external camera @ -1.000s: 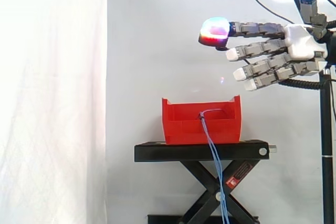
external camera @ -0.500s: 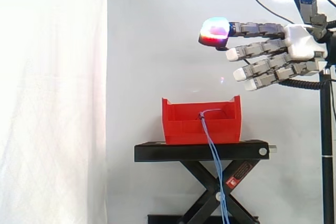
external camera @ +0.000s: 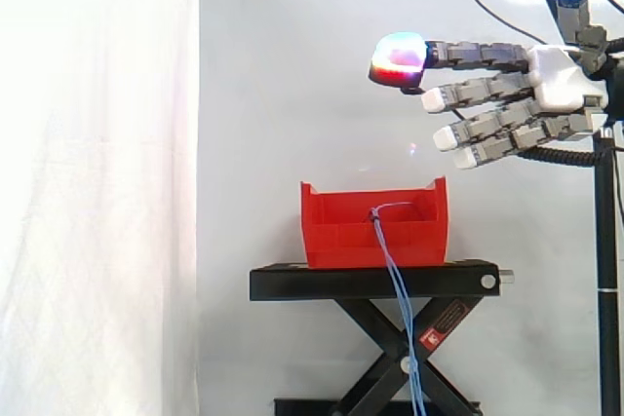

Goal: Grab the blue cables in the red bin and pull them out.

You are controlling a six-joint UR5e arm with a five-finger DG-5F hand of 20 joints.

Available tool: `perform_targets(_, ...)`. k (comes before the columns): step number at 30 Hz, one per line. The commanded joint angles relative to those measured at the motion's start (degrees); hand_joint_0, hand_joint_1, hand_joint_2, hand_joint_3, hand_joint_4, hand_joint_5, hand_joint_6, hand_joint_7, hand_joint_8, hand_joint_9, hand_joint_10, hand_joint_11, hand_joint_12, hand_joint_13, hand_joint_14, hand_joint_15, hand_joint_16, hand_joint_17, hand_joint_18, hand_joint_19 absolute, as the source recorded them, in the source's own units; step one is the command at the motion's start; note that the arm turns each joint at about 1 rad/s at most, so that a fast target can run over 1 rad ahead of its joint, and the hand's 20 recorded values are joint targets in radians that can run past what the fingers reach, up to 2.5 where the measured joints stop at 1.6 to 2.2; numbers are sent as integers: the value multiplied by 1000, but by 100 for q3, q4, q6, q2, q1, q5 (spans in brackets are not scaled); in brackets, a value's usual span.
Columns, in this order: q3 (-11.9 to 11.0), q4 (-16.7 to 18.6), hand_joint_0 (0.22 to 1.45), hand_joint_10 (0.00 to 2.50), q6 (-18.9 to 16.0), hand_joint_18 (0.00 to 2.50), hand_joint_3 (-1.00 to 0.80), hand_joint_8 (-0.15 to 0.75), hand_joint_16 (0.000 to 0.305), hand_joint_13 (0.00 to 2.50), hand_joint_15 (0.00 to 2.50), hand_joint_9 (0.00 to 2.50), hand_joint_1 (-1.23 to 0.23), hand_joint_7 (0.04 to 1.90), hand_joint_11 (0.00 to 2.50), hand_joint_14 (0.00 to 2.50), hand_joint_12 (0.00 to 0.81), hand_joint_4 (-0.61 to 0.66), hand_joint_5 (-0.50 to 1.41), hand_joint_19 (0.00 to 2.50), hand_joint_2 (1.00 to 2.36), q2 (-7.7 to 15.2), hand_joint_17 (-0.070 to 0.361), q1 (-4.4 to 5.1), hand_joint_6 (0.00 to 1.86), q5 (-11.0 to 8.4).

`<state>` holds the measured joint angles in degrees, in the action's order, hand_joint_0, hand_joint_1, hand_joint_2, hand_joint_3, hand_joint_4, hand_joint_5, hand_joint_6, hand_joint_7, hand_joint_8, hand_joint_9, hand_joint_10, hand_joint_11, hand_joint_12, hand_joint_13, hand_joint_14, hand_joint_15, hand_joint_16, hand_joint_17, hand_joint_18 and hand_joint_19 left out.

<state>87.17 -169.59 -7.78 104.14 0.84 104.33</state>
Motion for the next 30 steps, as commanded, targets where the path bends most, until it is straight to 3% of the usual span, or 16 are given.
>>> perform_targets(1, 1, 5, 670, 0, 0, 0, -1000, 205, 71, 5, 0, 169, -751, 56, 0, 0, 385, 17, 0, 0, 1000, -8, 159, -5, 2, 0)
perform_targets(20, 1, -57, 681, 0, 88, 0, -1000, 210, 68, 44, 0, 189, -743, 55, 0, 0, 384, 22, 0, 0, 1000, 1, 154, 3, 2, 0)
perform_targets(30, 1, 198, 683, 0, 255, 0, -1000, 212, 68, 47, 0, 198, -742, 62, 0, 0, 385, 30, 0, 0, 1000, 1, 153, 3, 2, 0)
